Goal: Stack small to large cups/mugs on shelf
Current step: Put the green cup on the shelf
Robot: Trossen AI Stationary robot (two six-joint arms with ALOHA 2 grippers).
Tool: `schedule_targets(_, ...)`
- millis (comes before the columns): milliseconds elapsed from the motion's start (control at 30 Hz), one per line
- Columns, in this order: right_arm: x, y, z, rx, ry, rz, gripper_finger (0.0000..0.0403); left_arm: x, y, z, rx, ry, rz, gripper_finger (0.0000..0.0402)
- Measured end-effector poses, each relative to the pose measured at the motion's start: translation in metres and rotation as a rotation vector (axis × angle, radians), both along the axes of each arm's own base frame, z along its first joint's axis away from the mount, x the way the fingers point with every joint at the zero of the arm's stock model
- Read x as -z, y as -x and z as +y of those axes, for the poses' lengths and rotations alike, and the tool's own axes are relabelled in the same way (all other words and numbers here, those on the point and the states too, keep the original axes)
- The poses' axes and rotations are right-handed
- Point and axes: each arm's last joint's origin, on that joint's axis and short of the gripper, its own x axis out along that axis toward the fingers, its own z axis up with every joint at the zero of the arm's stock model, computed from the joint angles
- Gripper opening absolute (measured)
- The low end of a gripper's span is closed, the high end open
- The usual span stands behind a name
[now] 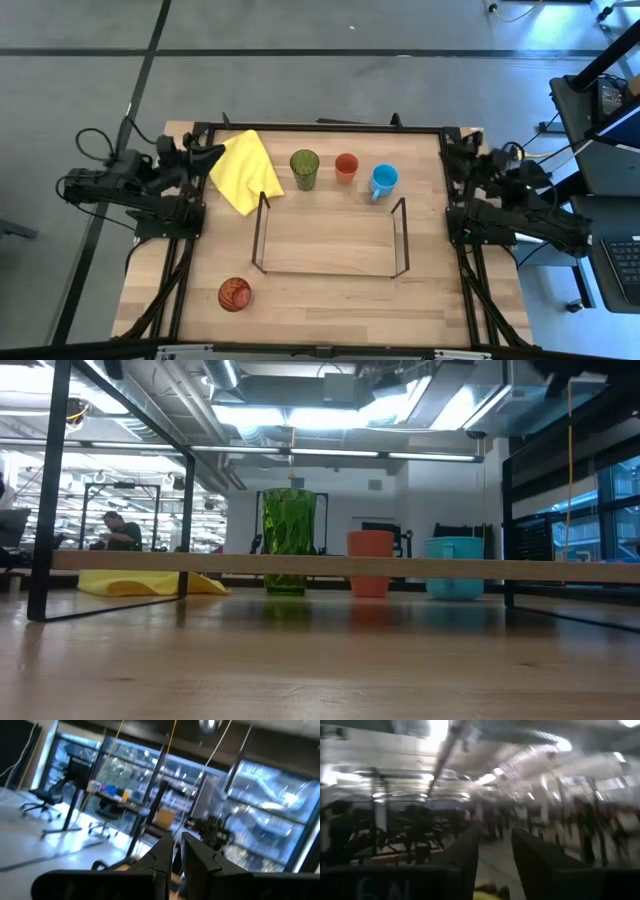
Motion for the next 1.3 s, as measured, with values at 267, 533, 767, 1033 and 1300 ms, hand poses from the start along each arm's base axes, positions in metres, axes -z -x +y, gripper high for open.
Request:
schedule_targets(267,-0.001,-0.005,-0.006,-0.009,-0.294,-0.106,0.0120,0.003,0.002,0.001,0.004,0.118,0.005,0.0032)
schedule_targets(533,-0.008,-0.008,-0.005,-0.216,-0.519,-0.258,0.0120,0.002,0.003,0.002,-0.027,0.122,-0.013,0.0032)
schedule_targets(767,-0.008,-0.009,-0.004,-0.237,-0.516,-0.247,0.0120,0.002,0.003,0.003,-0.083,0.087,0.009,0.0032)
schedule_targets(1033,-0.008,-0.009,-0.004,-0.237,-0.516,-0.246,0.0120,0.002,0.004,0.003,-0.119,0.046,0.037,0.0032)
schedule_targets(1300,-0.008,-0.009,-0.004,-0.236,-0.515,-0.245,0.0120,0.002,0.004,0.003,-0.118,0.047,0.037,0.0032)
